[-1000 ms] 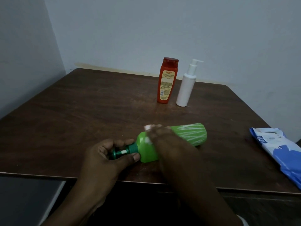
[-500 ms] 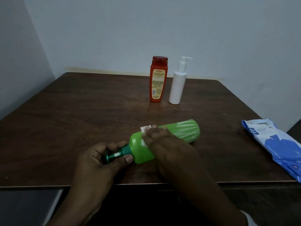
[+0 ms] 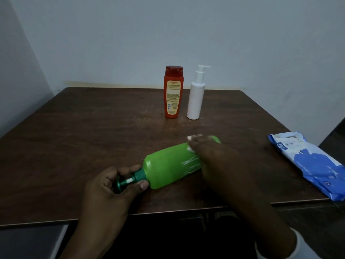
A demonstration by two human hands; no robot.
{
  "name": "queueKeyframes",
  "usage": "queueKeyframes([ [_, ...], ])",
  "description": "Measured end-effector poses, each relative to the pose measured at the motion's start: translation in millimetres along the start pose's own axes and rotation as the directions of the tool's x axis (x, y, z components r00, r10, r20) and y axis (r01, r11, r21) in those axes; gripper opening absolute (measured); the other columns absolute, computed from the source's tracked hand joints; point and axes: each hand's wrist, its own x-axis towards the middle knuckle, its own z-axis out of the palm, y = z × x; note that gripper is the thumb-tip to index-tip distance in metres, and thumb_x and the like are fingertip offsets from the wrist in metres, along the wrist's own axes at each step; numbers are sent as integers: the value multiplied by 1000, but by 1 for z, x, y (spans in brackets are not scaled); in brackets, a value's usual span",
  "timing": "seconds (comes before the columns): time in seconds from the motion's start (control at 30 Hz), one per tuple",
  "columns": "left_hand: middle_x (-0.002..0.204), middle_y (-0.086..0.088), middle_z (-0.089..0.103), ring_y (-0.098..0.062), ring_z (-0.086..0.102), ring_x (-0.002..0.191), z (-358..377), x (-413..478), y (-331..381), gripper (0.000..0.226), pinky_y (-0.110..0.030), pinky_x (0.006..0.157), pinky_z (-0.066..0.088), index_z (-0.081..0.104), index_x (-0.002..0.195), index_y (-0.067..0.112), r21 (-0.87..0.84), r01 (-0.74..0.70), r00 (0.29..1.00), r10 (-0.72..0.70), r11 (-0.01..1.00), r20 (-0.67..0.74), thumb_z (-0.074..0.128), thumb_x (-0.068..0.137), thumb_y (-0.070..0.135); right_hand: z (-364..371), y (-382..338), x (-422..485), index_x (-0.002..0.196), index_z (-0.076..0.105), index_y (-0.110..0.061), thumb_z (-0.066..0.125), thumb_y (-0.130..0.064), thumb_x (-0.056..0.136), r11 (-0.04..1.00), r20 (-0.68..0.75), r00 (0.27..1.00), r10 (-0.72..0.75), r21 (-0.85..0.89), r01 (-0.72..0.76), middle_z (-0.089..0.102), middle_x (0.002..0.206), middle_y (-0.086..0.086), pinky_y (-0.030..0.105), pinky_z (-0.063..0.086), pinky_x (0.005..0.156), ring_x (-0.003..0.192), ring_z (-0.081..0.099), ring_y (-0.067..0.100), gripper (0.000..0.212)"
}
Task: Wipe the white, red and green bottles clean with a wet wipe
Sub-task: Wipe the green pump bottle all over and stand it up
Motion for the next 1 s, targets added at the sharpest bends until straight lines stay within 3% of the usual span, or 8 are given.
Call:
queueKeyframes([
  [0.17, 93, 9, 81, -2, 74, 82, 1, -1, 2, 37, -12, 72, 57, 79, 79, 25, 29, -19, 1000, 19, 999, 7, 87, 67, -8, -7, 32, 13, 131, 57, -29, 55, -18, 92, 975, -36, 974, 223, 30, -222, 60, 131, -1, 29, 38, 102, 121, 54, 19, 40],
  [0.3, 95, 6, 81, -8, 76, 86, -1, 1, -2, 35, -14, 74, 58, 79, 88, 20, 18, -10, 1000, 10, 1000, 1, 87, 68, -7, 11, 6, 3, 139, 49, -27, 46, -11, 91, 999, 33, 999, -31, 38, 29, 52, 141, -2, 37, 39, 110, 133, 46, 18, 51],
  [0.43, 97, 7, 81, -7, 75, 87, -1, 0, -3, 35, -15, 76, 59, 79, 90, 19, 21, -15, 1000, 15, 1000, 7, 87, 68, -7, -8, 31, 13, 130, 59, -28, 57, -10, 91, 979, -81, 975, 205, 23, -204, 62, 129, 0, 29, 42, 97, 117, 57, 20, 42],
  [0.6, 97, 1, 81, -17, 76, 92, -2, 1, -3, 34, -36, 83, 59, 80, 93, 19, -31, 29, 1000, -29, 999, 12, 87, 69, -4, 19, 1, -6, 135, 54, -19, 59, 2, 82, 988, -10, 988, -153, -13, 152, 57, 136, 4, 30, 34, 109, 126, 52, 19, 58],
  [0.73, 97, -1, 81, -20, 76, 95, -3, 1, -2, 34, -39, 87, 58, 80, 96, 18, -27, 46, 998, -44, 999, 44, 86, 70, -3, 4, 30, 9, 137, 52, -26, 52, -7, 93, 974, -91, 971, 221, 80, -214, 56, 137, 3, 30, 34, 107, 127, 50, 21, 47],
  [0.87, 96, -7, 81, -32, 76, 97, -4, 4, -2, 33, -45, 93, 59, 79, 99, 10, -44, 72, 995, -69, 996, 67, 84, 71, -6, 20, -17, -6, 142, 44, -16, 55, 5, 84, 969, 65, 969, -239, 75, 235, 42, 149, 4, 37, 24, 118, 139, 35, 18, 63],
  [0.9, 95, -7, 81, -33, 75, 98, -4, 4, -1, 33, -45, 93, 58, 79, 100, 10, -48, 75, 995, -71, 996, 68, 84, 71, -6, 22, -14, -5, 142, 44, -16, 55, 5, 84, 962, 69, 962, -264, 86, 258, 44, 148, 3, 39, 24, 118, 138, 37, 17, 63],
  [1.0, 96, -8, 81, -32, 76, 97, -5, 5, -1, 32, -48, 93, 59, 79, 101, 11, -39, 88, 993, -84, 995, 88, 84, 73, -4, 17, 9, 7, 140, 48, -19, 54, 3, 86, 993, -58, 997, 59, 104, -52, 50, 143, 4, 38, 34, 113, 132, 47, 21, 58],
])
